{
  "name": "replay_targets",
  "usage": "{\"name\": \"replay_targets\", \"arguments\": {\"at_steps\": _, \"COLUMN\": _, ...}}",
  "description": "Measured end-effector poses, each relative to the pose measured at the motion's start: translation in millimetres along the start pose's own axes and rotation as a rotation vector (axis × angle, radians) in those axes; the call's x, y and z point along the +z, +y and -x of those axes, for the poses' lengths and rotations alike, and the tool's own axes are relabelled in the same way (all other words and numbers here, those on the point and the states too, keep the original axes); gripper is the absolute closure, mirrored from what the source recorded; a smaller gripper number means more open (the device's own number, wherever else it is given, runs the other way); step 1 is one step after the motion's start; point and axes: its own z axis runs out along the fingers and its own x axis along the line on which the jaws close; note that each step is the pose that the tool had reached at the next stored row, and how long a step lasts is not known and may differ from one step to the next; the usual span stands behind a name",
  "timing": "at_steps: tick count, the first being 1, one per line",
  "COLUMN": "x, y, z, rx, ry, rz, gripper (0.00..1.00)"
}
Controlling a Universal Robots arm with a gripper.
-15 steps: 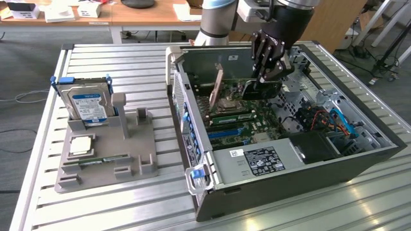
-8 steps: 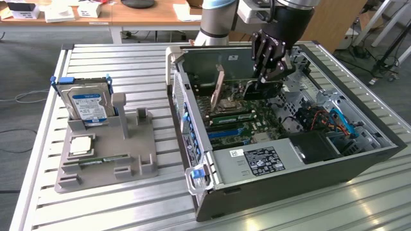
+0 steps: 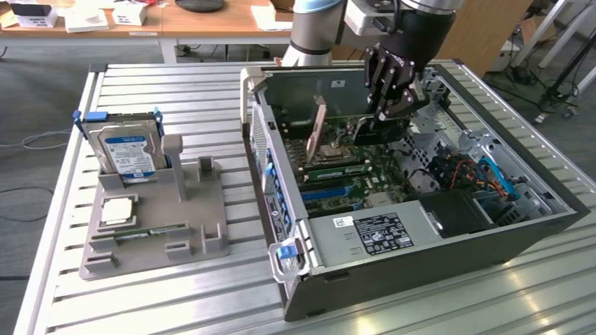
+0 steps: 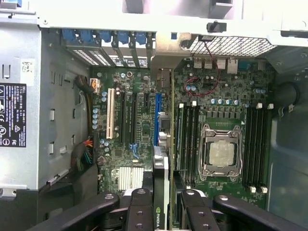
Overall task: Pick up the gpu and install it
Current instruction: 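Insert the gpu into the slot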
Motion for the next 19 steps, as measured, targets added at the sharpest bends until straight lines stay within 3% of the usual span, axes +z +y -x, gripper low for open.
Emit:
{"name": "replay_targets", "arguments": {"at_steps": 3, "x": 1.1, "y": 0.0, "z": 0.0, "rx": 0.0, "ry": -0.0023, "rz": -0.0003, "gripper": 0.73}}
{"name": "replay_targets", "arguments": {"at_steps": 19, "x": 6.3, "y": 0.1, "z": 0.0, "rx": 0.005, "ry": -0.0027, "rz": -0.0002, "gripper": 0.73}}
